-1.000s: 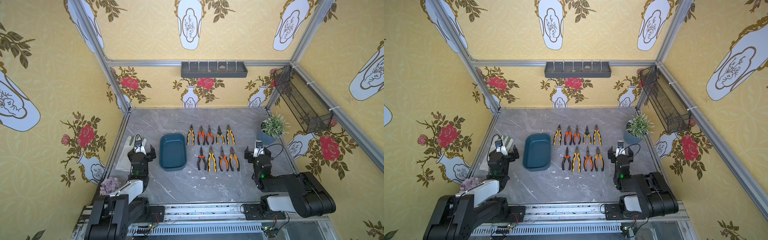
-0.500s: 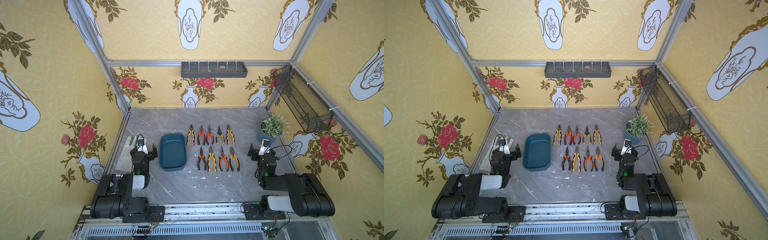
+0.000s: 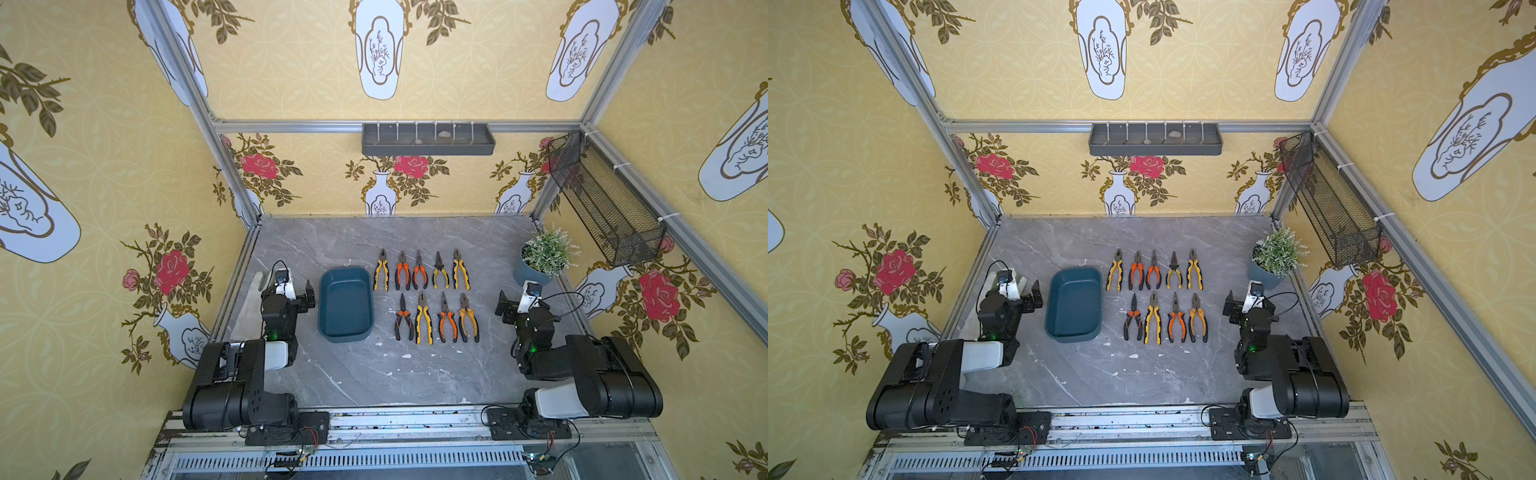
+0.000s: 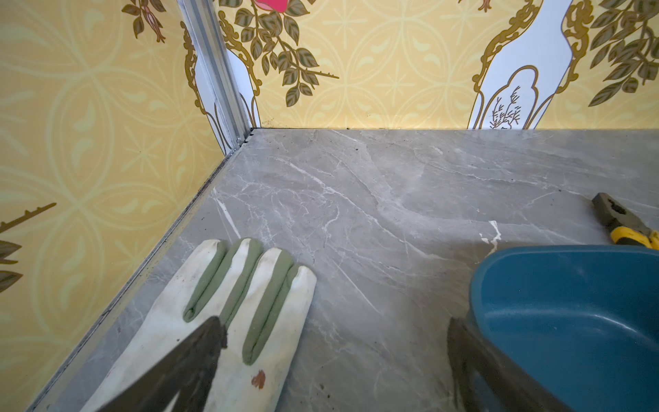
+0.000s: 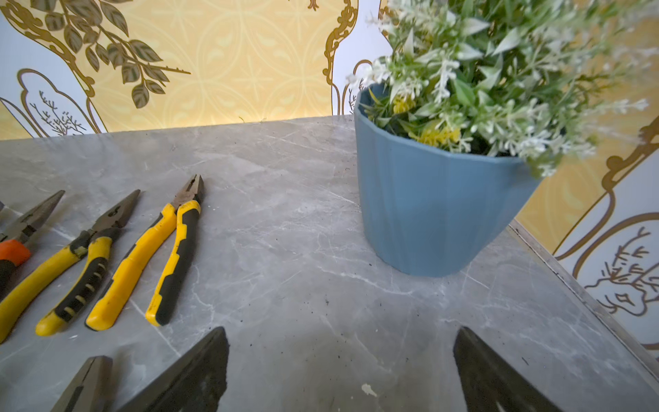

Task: Take the pliers out of the storage box
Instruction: Reset both arms

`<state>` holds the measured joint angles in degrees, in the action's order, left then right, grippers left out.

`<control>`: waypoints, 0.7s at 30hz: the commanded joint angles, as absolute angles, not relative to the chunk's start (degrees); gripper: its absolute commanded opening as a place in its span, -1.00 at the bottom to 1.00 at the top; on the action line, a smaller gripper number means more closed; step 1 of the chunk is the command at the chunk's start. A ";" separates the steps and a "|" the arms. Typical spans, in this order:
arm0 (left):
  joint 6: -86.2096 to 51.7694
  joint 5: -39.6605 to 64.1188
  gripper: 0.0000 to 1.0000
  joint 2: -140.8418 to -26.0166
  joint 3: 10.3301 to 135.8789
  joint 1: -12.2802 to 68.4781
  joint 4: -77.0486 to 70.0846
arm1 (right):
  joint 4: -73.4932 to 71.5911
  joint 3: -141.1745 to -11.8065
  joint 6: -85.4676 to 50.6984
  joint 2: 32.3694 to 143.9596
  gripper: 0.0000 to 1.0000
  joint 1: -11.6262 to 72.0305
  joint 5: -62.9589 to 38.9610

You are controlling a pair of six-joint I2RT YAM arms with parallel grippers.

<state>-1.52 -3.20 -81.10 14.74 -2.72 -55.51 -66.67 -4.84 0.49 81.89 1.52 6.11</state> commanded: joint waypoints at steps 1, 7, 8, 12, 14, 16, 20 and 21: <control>-2.94 2.06 0.98 -81.46 16.67 -4.78 -49.97 | -64.39 -7.22 -1.12 81.67 0.94 0.59 5.01; -4.23 4.56 0.98 -81.91 17.77 -6.51 -48.24 | -60.51 -9.77 -2.62 82.55 0.95 -2.88 -0.75; -4.14 4.49 0.98 -81.85 17.84 -6.58 -48.20 | -60.37 -9.92 -2.79 82.57 0.95 -3.13 -1.12; -4.18 4.56 0.98 -81.99 17.85 -6.56 -48.17 | -59.79 -9.97 -2.86 82.45 0.95 -3.21 -1.17; -4.15 4.57 0.98 -82.16 17.93 -6.59 -48.00 | -59.34 -10.28 -3.07 82.58 0.95 -3.75 -1.83; -4.14 4.51 0.98 -82.02 18.08 -6.59 -47.91 | -59.30 -10.37 -3.21 82.53 0.95 -4.11 -2.28; -4.15 4.52 0.98 -81.93 17.94 -6.53 -47.99 | -59.33 -10.19 -3.25 82.36 0.95 -4.09 -2.26; -4.17 4.41 0.98 -81.87 17.80 -6.57 -48.09 | -59.33 -10.20 -3.25 82.36 0.95 -4.13 -2.23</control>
